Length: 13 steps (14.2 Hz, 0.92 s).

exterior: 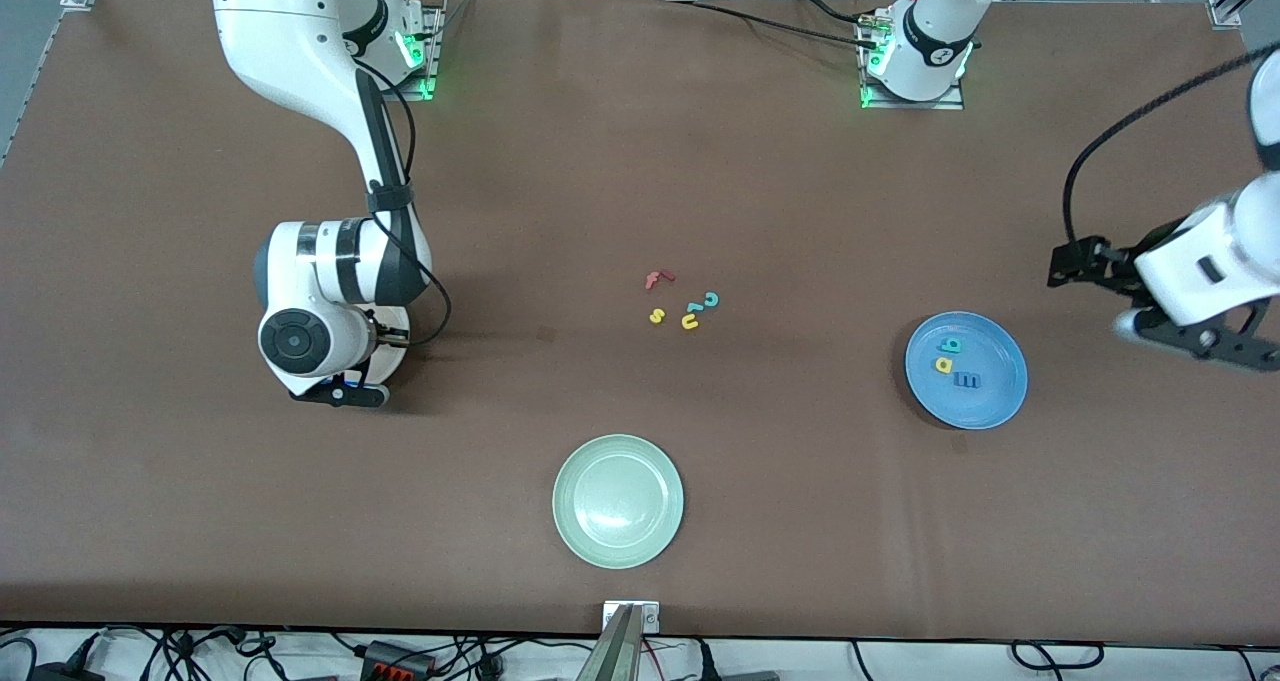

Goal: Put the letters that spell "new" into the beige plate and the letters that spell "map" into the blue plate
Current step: 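Drop orange e on the beige plate while the left gripper withdraws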

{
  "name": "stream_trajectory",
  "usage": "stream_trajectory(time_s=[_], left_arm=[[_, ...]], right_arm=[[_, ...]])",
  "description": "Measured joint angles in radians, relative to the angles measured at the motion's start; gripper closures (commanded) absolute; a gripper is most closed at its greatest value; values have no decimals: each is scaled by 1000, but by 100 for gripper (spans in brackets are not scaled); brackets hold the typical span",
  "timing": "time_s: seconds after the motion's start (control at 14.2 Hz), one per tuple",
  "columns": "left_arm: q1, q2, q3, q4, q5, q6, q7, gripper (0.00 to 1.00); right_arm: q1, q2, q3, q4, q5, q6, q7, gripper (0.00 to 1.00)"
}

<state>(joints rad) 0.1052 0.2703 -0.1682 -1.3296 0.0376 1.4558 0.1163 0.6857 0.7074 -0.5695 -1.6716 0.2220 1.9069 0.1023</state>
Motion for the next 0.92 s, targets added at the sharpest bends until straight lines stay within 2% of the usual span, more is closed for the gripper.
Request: stream_trajectory(time_s=[0.07, 0.14, 0.21, 0.28, 0.35, 0.63, 0.92], left_arm=[[-49, -50, 56, -38, -23, 15, -69, 0], [-78, -105, 84, -91, -33, 55, -133, 0], [-91, -162, 95, -155, -36, 109, -171, 0], [-95, -213, 98, -217, -36, 156, -185, 0], [-95, -253, 101, -267, -36, 184, -188, 0], [-95, -293, 110, -346, -36, 216, -188, 0], [-94, -292, 114, -369, -36, 228, -188, 0]], right_arm=[[-12, 0, -2, -17, 0, -2, -37, 72], [-26, 0, -3, -32, 0, -2, -71, 71], [-39, 0, -3, -44, 0, -2, -97, 65], [-50, 0, -3, -54, 0, -2, -116, 20], [-58, 0, -3, -61, 1, -2, -122, 0], [-57, -12, -2, -55, 19, -2, -123, 0], [-54, -104, -21, 14, 22, -71, -122, 0]])
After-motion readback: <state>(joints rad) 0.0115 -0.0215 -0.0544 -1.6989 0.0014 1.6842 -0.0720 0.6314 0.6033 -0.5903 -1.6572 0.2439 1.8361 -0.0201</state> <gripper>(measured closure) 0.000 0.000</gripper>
